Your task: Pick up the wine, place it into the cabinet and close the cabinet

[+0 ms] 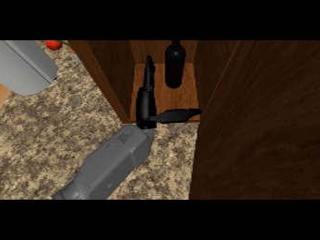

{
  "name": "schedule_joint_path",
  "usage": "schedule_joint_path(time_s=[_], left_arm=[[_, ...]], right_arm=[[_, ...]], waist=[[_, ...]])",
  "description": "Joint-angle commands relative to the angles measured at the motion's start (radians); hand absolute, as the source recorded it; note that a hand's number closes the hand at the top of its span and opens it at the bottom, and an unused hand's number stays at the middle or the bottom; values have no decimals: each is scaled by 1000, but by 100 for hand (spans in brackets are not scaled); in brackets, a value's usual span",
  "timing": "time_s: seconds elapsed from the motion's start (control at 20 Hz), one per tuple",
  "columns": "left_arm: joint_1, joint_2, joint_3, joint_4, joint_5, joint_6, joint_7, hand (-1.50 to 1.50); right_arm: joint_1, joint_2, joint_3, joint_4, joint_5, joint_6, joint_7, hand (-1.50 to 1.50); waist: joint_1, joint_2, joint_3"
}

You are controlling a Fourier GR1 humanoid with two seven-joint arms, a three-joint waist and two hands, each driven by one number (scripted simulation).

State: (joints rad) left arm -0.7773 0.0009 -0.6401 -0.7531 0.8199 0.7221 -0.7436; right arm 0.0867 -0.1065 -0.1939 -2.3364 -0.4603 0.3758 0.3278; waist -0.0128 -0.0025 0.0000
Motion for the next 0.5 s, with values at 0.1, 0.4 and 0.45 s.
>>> schedule_joint_path(time_s=[0.1, 0.4, 0.45], left_arm=[[210, -1, -68, -266, -57, 36, -18, -150], [408, 114, -173, -582, -128, 77, 71, -150], [437, 47, -207, -591, -148, 133, 49, -150]], right_arm=[[10, -5, -19, -60, 18, -34, 23, -150], [24, -33, -54, -82, -29, -38, 46, -150], [85, -22, -78, -71, -35, 9, -11, -150]], waist=[[18, -3, 0], [17, -3, 0], [12, -3, 1]])
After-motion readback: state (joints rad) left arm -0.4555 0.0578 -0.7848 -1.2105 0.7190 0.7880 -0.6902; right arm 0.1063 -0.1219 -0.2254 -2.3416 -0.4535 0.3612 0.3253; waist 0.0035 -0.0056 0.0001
